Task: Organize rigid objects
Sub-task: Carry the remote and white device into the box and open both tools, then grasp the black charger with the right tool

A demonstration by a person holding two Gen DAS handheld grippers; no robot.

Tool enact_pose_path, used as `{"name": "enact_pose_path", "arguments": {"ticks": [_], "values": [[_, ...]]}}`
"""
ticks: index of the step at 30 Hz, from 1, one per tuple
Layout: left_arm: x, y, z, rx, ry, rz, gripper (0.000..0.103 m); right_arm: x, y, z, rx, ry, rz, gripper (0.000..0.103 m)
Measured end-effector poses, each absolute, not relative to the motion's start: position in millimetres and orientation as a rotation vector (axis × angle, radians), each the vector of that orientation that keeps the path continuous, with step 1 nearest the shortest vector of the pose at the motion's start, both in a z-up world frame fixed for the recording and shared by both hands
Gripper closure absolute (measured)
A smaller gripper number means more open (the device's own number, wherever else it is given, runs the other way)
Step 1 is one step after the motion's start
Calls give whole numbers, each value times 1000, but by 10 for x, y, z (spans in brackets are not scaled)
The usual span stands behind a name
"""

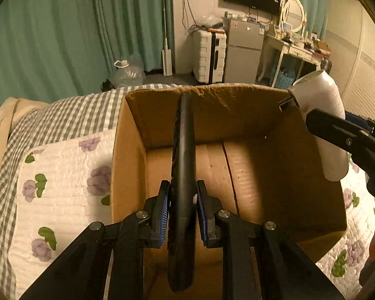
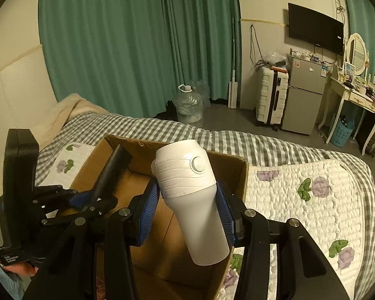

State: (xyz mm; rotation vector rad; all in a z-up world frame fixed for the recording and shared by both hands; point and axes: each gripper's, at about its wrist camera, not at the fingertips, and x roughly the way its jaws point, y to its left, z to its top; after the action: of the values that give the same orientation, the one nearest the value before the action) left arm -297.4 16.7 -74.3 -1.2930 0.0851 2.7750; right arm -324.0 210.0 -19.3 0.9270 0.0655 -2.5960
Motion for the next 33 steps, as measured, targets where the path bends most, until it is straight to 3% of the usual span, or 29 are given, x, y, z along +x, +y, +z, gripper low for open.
{"name": "enact_pose_path", "arguments": {"ticks": [2,5,15,17,18,24,33], "values": [[-2951,189,-696,-1258,89,2778,76,-3231,2111,-190,921,63,-2603,57],[-2897,196,-636,-1249,88,2809,45,-3225,2119,-188,914,54,-2607,57],[-2744,153,-590,-1218,115,2857,45,-3339,2085,-409,946,40,-2605,55],[-2682,143,-567,-1196,122,2873,45,-3340,2103,-414,954,51,-2633,24],[-2641,134,-547,-1187,120,2882,45,-3328,2113,-405,950,53,-2638,20],[-2231,74,-281,-1095,170,2976,45,-2918,2228,-142,946,178,-2681,14],[-1347,-101,62,-990,118,3006,41,-1764,2374,264,869,244,-2699,13]]}}
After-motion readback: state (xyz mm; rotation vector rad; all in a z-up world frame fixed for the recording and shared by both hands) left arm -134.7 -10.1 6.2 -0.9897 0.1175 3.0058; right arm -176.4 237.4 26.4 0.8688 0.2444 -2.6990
